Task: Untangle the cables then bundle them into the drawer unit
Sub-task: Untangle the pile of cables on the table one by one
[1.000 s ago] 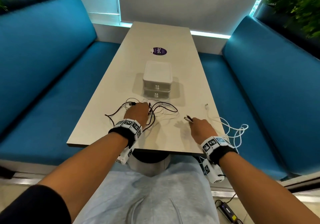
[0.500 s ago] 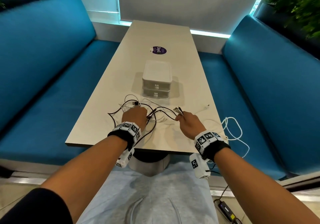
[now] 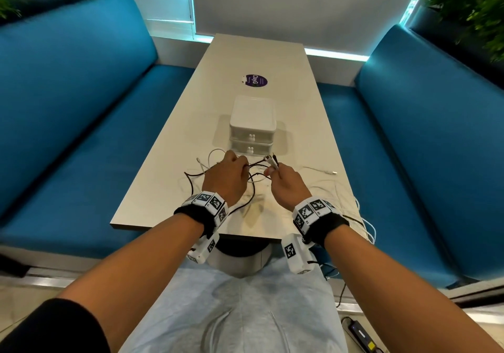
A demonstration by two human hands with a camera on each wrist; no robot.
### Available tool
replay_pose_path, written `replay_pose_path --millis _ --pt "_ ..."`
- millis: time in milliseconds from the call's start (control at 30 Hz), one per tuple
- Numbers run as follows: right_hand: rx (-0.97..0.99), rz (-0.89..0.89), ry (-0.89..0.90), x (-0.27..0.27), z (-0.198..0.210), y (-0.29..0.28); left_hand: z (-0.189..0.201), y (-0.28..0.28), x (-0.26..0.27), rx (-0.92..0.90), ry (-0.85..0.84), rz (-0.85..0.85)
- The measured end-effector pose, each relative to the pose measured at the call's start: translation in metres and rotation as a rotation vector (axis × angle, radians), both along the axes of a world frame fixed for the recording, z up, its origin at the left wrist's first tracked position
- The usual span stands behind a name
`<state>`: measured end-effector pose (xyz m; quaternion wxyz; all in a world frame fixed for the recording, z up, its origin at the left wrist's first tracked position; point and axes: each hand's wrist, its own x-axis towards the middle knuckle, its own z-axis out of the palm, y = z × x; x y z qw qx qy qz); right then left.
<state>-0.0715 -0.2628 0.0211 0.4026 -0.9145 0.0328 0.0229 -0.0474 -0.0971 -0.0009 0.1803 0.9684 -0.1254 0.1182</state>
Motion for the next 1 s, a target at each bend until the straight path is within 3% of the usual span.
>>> replay_pose_path --millis 167,367,667,1000 --pt "0.032 -0.1 0.032 0.001 -0.003 0.002 0.003 -0.009 -0.008 0.025 -0.038 -0.079" --pt "0.08 -0.073 0.012 0.0 0.002 -0.001 0.002 -0.03 -0.023 0.12 -0.089 -0.15" --pt "-0.116 -0.066 -0.026 -0.005 -0.008 -0.018 -0.012 -0.029 -0.023 0.334 -0.024 -0.165" --pt "-0.076 -0.185 -0.033 -0.005 -0.008 -0.044 -0.007 0.0 -0.015 0.482 0.122 -0.067"
